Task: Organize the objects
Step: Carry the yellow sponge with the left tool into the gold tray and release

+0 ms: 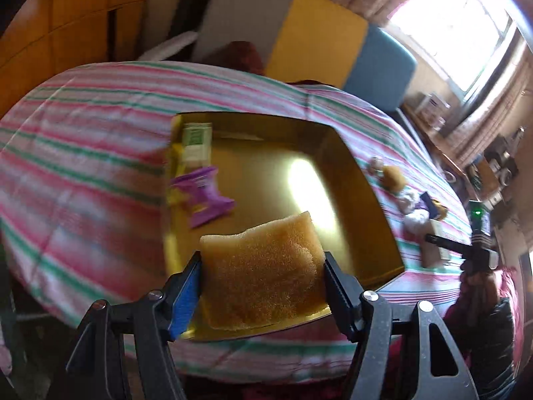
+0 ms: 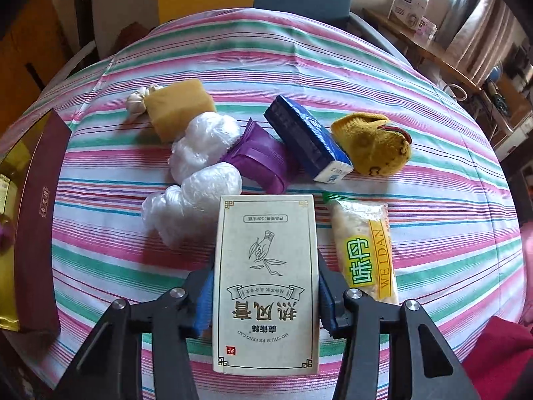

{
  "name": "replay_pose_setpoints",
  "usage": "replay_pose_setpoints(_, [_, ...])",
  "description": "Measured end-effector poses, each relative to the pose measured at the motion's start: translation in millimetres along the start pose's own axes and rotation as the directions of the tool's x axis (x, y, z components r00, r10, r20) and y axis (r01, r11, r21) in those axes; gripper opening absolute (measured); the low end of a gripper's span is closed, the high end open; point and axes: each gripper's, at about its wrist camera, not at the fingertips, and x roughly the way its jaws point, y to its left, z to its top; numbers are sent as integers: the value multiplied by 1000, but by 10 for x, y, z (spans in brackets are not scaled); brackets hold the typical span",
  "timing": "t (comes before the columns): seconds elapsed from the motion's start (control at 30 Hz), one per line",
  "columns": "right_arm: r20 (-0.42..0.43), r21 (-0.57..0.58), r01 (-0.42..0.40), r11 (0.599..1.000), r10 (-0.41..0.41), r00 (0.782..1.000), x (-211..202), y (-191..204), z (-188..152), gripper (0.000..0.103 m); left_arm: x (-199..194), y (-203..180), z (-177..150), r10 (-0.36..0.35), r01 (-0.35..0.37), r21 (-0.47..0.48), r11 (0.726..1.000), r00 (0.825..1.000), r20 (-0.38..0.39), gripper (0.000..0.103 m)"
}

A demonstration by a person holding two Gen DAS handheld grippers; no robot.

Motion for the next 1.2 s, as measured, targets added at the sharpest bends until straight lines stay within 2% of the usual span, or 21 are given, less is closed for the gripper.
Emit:
replay_pose_setpoints(0.2, [-4, -4, -4, 1000, 4, 1000, 8, 10, 18, 51, 81, 124, -97, 37, -36, 19, 999, 999, -22, 68])
replay_pose_setpoints(0.37, [-1, -12, -1, 1000, 1, 1000, -13, 32, 33, 51, 351, -21, 22, 42, -37, 85, 996, 997, -60, 68])
replay_pose_setpoints(0.57, [1, -17, -6, 1000, 6, 1000, 9, 97, 39, 51, 785, -71, 179, 112, -95, 126, 987, 984, -136, 68])
replay_pose_setpoints(0.67, [1, -19, -11, 1000, 11, 1000, 6, 114, 38, 51, 902, -68, 206, 156, -134, 148, 980, 977, -143, 68])
replay_pose_setpoints(0.77, [3, -25, -14, 1000, 14, 1000, -3, 133, 34, 51, 1008, -44, 212, 207, -182, 172, 968, 968, -143, 71])
replay_pose_setpoints(0.87, [4, -29, -14, 999, 15, 1000, -3, 137, 29, 51, 1048, -55, 227, 238, -212, 207, 955, 965, -110, 72])
replay_pose_setpoints(1.07, [4, -21, -15, 1000, 15, 1000, -2, 113, 35, 51, 886, -97, 201, 235, -214, 215, 953, 969, -78, 82])
replay_pose_setpoints(1.2, [3, -19, -16, 1000, 16, 1000, 4, 103, 36, 52, 718, -58, 232, 229, -216, 193, 957, 972, -46, 83])
